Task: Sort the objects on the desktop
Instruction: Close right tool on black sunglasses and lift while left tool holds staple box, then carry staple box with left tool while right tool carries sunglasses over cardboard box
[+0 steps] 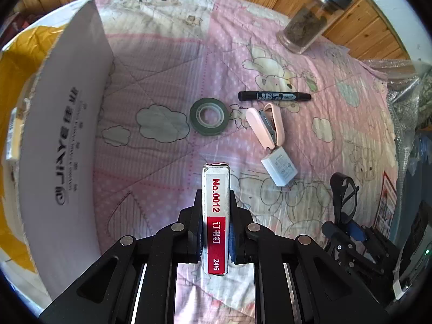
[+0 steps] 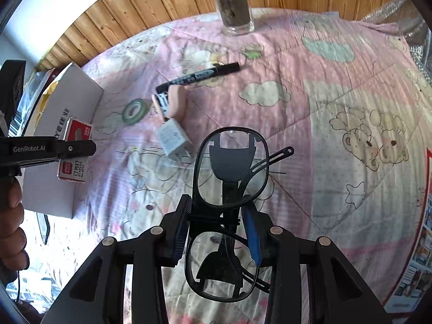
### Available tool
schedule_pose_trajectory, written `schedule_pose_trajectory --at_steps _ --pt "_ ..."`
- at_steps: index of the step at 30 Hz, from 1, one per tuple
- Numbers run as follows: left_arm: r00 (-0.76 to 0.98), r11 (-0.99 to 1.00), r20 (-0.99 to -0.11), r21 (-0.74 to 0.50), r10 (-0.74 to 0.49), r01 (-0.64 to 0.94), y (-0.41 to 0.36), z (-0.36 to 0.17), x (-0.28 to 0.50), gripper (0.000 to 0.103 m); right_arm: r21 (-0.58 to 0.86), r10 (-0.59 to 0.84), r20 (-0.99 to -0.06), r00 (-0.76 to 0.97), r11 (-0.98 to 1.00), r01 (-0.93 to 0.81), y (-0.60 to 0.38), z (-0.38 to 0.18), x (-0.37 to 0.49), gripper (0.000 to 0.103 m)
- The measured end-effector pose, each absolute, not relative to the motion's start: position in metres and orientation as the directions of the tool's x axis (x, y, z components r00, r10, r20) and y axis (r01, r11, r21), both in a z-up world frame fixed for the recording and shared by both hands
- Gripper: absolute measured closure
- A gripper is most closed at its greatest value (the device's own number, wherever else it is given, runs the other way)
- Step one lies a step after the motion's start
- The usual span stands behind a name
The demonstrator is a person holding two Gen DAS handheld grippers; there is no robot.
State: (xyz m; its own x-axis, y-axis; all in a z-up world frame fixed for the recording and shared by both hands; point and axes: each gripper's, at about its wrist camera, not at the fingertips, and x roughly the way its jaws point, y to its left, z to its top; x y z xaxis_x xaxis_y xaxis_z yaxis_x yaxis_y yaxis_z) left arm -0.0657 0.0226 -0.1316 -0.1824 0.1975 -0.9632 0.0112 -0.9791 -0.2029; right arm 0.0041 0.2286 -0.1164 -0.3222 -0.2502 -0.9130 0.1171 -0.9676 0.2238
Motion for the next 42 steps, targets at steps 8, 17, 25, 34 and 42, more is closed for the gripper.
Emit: schedule_pose_trajectory --at_steps 8,17,25,34,42 --pt "-0.236 -0.974 -0.947 -0.227 0.216 0.019 0.014 -0.109 -0.040 0.089 0.204 -0.253 -0.901 -0.352 -0.964 0.169 0.205 -0.095 0.019 0.064" --pt "-0.276 -0.967 -0.931 -0.256 0.239 0.024 0.007 -0.091 -0.007 0.089 0.183 -0.260 -0.893 -0.368 -0.956 0.231 0.182 -0.083 0.044 0.064" --pt "-0.321 -0.960 -0.913 -0.278 0.252 0.038 -0.005 -0.077 0.016 0.089 0.169 -0.278 -0.879 -0.387 -0.942 0.290 0.167 -0.067 0.059 0.064" --pt "-0.372 -0.949 -0.892 -0.304 0.255 0.078 -0.030 -0.063 0.034 0.089 0.143 -0.300 -0.865 -0.402 -0.916 0.376 0.140 -0.053 0.070 0.064" --pt "-0.390 -0.942 -0.887 -0.314 0.247 0.118 -0.047 -0.059 0.046 0.089 0.141 -0.322 -0.862 -0.392 -0.895 0.424 0.121 -0.049 0.074 0.064"
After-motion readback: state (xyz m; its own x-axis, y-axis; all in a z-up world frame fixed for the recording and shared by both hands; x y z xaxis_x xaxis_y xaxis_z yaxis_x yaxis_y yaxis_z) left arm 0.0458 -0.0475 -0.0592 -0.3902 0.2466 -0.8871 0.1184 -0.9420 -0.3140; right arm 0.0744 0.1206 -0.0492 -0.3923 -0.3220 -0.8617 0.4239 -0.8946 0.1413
